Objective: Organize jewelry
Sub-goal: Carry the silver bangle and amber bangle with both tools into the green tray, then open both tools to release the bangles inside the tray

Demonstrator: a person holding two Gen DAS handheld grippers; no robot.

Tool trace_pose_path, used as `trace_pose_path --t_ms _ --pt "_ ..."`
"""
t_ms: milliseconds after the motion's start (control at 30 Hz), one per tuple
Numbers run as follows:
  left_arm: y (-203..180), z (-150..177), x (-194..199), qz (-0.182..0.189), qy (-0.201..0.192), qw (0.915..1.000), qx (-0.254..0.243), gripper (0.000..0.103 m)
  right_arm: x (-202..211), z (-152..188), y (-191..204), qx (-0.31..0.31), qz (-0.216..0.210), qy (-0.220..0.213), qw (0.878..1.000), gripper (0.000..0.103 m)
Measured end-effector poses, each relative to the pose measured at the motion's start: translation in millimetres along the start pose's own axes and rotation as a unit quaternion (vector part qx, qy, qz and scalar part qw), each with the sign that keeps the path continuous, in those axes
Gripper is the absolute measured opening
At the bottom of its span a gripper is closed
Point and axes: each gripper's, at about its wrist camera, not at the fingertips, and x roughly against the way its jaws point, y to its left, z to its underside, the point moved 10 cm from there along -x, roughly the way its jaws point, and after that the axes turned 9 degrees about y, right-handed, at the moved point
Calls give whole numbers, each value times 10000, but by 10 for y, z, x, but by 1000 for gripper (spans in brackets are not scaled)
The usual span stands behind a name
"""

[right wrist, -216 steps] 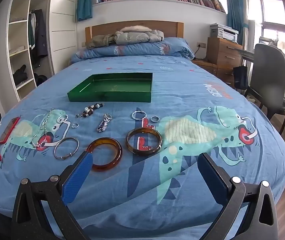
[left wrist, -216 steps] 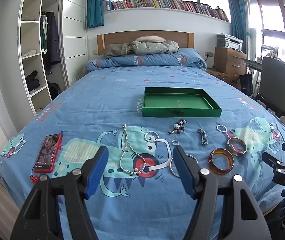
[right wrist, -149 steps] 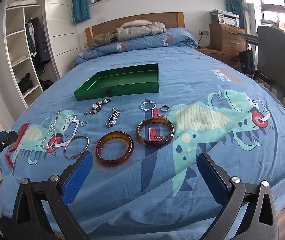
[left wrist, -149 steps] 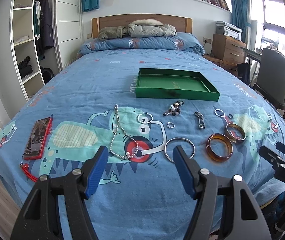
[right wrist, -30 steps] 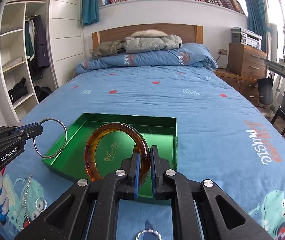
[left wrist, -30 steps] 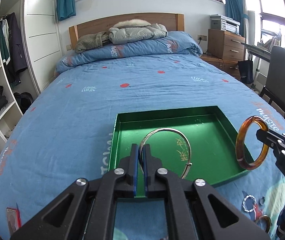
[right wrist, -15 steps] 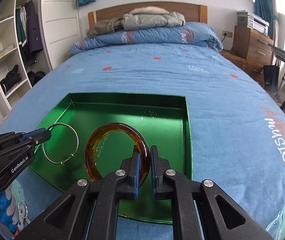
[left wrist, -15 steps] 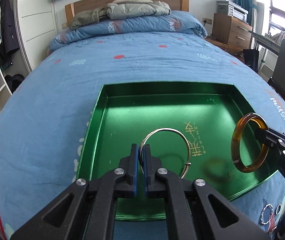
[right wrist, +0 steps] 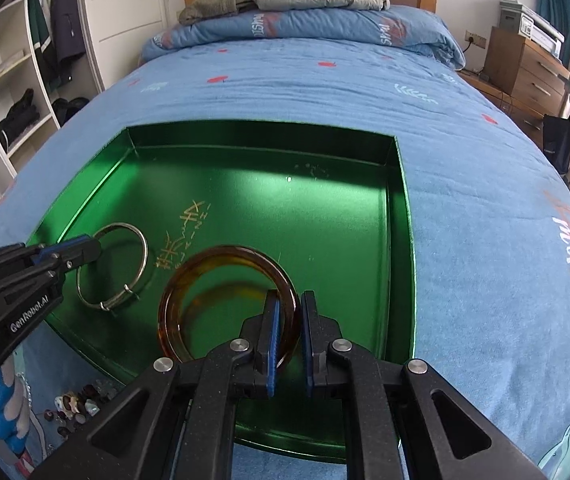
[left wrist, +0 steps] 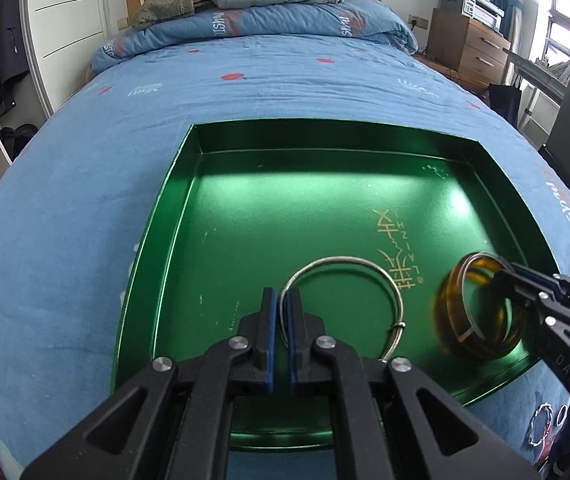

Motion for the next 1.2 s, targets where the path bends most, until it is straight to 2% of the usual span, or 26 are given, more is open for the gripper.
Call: trace_pose_path --t_ms 133,167,233,300,400,500,733,1200 --pt "21 9 -1 96 30 9999 91 5 -3 17 8 51 50 30 10000 14" --pt "26 7 3 112 34 9999 105 5 -1 20 9 70 61 50 9999 17" --pt "43 3 40 90 -8 9999 121 6 17 23 11 97 74 52 9999 31" --pt "51 -24 118 56 -142 9998 136 6 87 18 11 98 43 -21 9999 32" --pt "57 -81 284 66 -384 9991 148 6 283 -9 5 63 45 -213 9997 41" --pt "51 -132 504 81 -607 9980 163 6 534 -20 9 41 17 -422 9991 42" --pt "9 -72 990 163 -664 9976 61 6 1045 76 38 -12 27 -760 9971 46" --pt "92 343 2086 -35 -1073 9942 46 6 2015 546 190 11 25 -1239 9923 50"
